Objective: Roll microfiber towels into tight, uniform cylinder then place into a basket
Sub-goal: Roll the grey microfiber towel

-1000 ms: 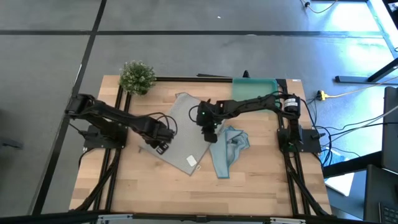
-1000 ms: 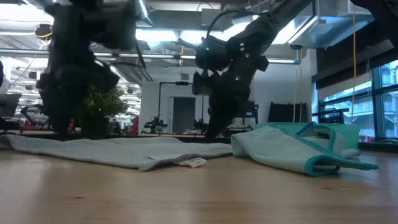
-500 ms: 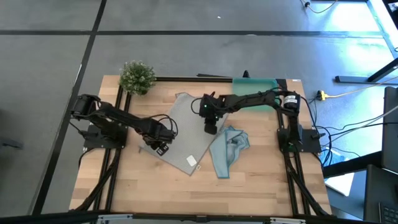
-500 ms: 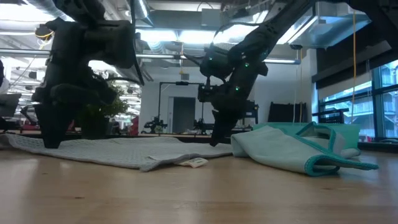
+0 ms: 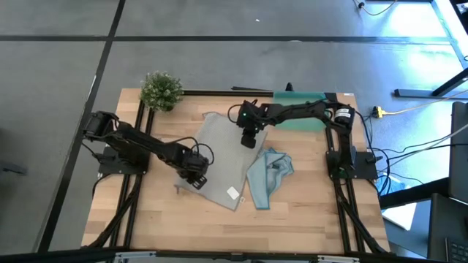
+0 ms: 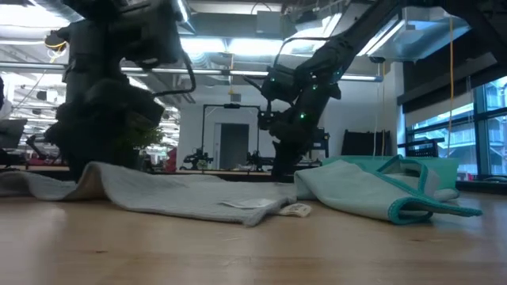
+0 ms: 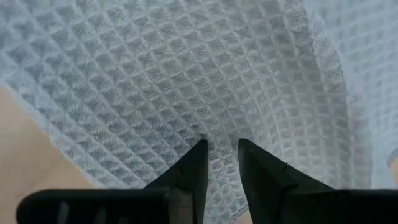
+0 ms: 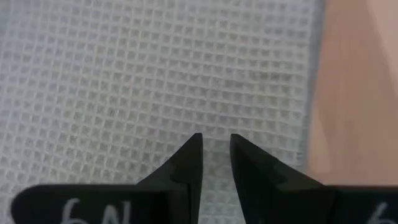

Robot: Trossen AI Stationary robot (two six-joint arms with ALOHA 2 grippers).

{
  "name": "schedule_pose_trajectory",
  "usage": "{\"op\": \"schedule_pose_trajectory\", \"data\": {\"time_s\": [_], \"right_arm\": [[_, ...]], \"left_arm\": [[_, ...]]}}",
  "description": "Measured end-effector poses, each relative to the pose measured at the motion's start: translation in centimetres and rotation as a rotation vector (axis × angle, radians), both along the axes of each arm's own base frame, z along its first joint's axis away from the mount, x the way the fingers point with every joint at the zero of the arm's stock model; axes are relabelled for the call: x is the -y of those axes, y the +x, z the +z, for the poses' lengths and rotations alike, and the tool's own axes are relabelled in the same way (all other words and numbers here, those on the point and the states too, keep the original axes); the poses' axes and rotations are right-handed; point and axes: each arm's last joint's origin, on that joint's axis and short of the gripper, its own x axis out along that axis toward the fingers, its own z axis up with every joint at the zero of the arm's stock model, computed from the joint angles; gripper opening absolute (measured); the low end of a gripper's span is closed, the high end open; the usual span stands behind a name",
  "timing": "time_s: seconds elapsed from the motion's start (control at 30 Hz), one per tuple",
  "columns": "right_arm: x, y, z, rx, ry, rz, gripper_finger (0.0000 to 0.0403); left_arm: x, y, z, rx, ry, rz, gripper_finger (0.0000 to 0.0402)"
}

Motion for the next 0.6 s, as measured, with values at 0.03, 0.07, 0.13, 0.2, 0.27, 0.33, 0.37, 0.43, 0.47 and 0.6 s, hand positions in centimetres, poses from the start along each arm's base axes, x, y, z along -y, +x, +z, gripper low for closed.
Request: {"op": "schedule_pose_trajectory", "data": {"time_s": [0.03,0.07,0.13,0.2,0.27,0.33,0.37,0.43,0.47,0.6], "right_arm": [[0.0,-0.1,0.4,0.007,-0.004,0.003,0.0083],[-0.1,-0.1,0.8,0.016,-0.004,0.015,0.0083],[-0.3,-0.2,1.7,0.052,0.020,0.045,0.0083],[-0.7,-0.2,2.6,0.092,0.080,0.081,0.0083],[-1.3,-0.3,3.1,0.119,0.174,0.118,0.0083],[-2.0,-0.1,3.1,0.134,0.253,0.167,0.0083],[-2.4,-0.1,2.8,0.123,0.277,0.188,0.0083],[-3.1,0.2,2.1,0.106,0.268,0.217,0.0083],[-3.4,0.2,1.7,0.081,0.256,0.225,0.0083],[-3.8,0.5,0.7,0.044,0.191,0.230,0.0083]], "left_arm": [[-0.2,0.0,0.5,0.003,0.031,0.016,0.0085],[-0.4,0.0,1.2,0.016,0.062,0.032,0.0085],[-1.2,0.2,2.9,0.064,0.120,0.071,0.0085],[-2.0,-0.3,4.2,0.067,0.166,0.106,0.0085],[-2.8,-1.0,5.1,0.075,0.214,0.140,0.0085],[-3.6,-1.6,5.7,0.063,0.287,0.178,0.0085],[-4.1,-1.9,5.8,0.042,0.328,0.201,0.0085],[-5.3,-2.2,5.8,0.023,0.400,0.253,0.0085],[-5.9,-2.1,5.9,0.026,0.421,0.280,0.0085],[-8.3,-1.0,5.3,0.062,0.449,0.284,0.0085]]}}
